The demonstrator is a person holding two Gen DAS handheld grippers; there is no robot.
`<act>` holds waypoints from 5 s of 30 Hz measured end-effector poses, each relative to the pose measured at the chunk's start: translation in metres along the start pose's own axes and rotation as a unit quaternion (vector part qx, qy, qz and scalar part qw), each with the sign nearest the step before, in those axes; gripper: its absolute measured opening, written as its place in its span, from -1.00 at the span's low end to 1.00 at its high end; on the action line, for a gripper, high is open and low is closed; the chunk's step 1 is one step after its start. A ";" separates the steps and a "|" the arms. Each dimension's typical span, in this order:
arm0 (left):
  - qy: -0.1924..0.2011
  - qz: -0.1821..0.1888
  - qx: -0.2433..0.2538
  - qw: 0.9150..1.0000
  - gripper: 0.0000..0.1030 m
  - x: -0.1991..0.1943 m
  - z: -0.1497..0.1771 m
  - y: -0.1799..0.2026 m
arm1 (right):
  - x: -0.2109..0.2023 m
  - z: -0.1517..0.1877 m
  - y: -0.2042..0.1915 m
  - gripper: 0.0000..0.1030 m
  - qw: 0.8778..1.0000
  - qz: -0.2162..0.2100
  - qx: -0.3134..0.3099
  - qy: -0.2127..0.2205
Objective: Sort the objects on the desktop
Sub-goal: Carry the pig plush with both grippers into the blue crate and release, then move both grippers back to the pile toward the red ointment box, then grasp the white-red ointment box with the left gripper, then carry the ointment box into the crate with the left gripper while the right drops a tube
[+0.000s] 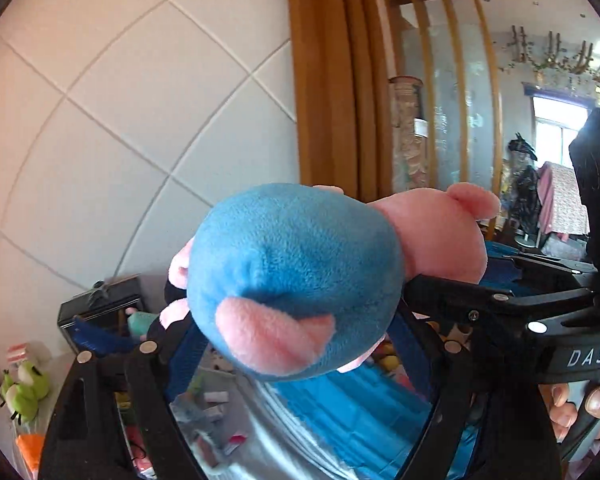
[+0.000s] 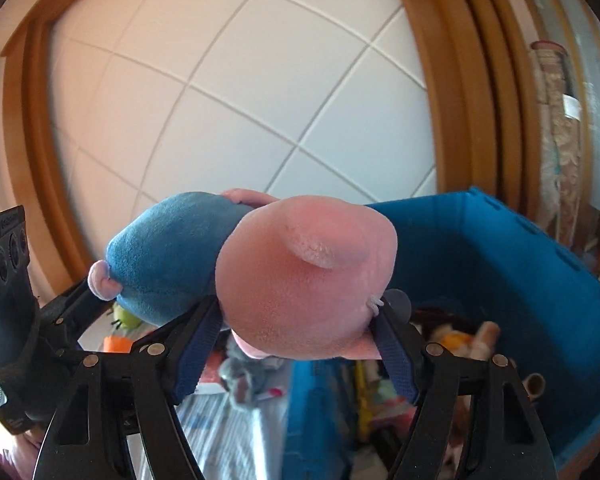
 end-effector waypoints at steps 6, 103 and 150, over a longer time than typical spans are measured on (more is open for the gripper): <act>-0.057 0.056 0.021 0.997 0.66 0.053 -0.004 0.081 | -0.021 0.009 0.095 0.66 0.997 0.061 0.055 -0.006; -0.332 -0.277 -0.364 0.825 -0.20 -0.126 0.525 -0.369 | 0.352 0.309 -0.097 -0.68 0.908 0.047 -0.039 -0.414; -0.029 -0.027 -0.048 0.998 -0.21 0.034 0.017 0.059 | -0.017 0.057 0.133 -0.68 0.992 0.128 0.008 -0.020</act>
Point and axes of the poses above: each gripper's, at about its wrist camera, not at the fingertips, and x roughly the way its jaws point, y to its right, z to its underside, the point moved 10 cm from there along x, roughly the way its jaws point, and after that the axes turned 3 degrees about -y, right-handed, at the moved point
